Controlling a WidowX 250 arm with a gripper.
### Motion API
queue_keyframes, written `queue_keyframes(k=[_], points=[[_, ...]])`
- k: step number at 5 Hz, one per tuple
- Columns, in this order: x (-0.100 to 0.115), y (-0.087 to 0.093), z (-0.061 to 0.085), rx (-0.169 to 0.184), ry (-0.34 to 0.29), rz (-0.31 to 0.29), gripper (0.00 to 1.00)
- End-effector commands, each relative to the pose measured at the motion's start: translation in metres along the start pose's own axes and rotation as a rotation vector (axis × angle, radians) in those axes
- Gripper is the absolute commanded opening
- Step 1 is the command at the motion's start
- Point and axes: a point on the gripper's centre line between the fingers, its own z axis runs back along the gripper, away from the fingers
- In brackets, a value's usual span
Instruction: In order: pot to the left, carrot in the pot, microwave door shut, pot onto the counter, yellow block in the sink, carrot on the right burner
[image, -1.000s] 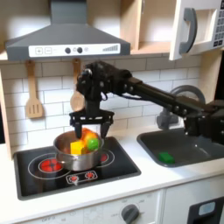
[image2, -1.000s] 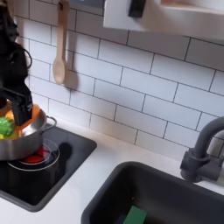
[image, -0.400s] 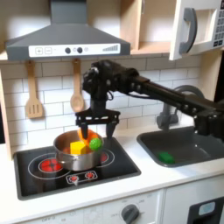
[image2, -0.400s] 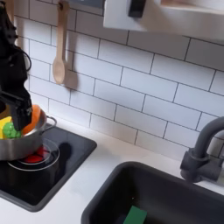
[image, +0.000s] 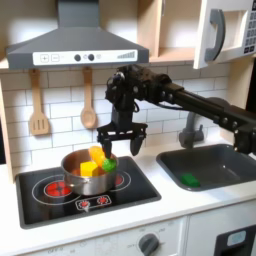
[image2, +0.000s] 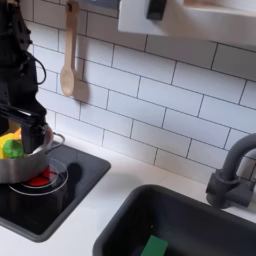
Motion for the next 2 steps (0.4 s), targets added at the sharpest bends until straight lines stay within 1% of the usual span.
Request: queue_keyframes(k=[1, 2], points=[[-0.0002, 0.0005, 0.0, 0.0, 0.0, 0.002, 1.0], [-0.0005, 0.0006, 0.0, 0.001, 0.002, 0.001, 1.0]])
